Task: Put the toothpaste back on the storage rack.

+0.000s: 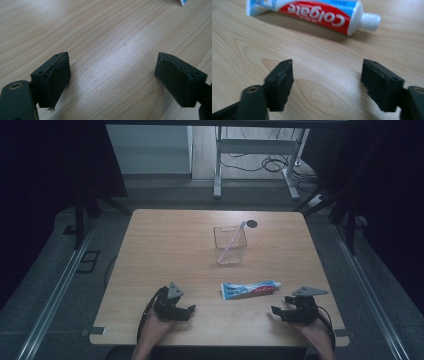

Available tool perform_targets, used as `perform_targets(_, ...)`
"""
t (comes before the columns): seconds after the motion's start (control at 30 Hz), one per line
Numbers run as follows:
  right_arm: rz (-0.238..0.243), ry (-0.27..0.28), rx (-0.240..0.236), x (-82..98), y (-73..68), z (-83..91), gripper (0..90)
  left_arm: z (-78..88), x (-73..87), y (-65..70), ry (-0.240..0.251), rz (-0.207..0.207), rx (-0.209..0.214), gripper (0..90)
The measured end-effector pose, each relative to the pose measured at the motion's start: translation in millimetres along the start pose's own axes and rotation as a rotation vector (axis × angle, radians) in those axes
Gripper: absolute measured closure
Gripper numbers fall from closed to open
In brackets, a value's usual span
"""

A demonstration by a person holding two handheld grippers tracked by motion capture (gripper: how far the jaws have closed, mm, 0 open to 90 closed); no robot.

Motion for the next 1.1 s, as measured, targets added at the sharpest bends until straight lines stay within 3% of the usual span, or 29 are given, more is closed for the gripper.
perform_targets(0.23, 0.044, 0.07, -0.013, -16.1, -1.7, 8.7, 47.7, 0.0, 0.0, -0.1, 0.0, 0.0, -0.001, 13.5)
perform_targets(0.4, 0.107, 0.05, -0.029, -24.1, -3.3, 6.3, 55.5, 0.0, 0.0, -0.1, 0.0, 0.001, -0.001, 13.5)
perform_targets(0.5, 0.091, 0.037, -0.034, -31.1, -2.5, 5.7, 58.0, 0.0, 0.0, 0.0, 0.0, 0.001, -0.001, 13.6)
perform_targets(0.77, 0.105, 0.02, -0.037, -54.2, 3.6, 3.9, 58.3, 0.0, 0.1, 0.2, 0.001, 0.004, -0.001, 13.6)
perform_targets(1.1, 0.081, 0.014, -0.007, -82.7, 10.9, -10.9, 64.9, 0.1, 0.1, 0.1, 0.0, 0.003, 0.0, 13.6)
Point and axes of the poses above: each handheld gripper's, and its own axes: z roughly backward along the jaws, x roughly out of its underside, y roughly to its right, the point moved 7 cm from there along -z, roughly forward along the jaws, and after that the axes turned 7 degrees about x, right-handed, at the moved point
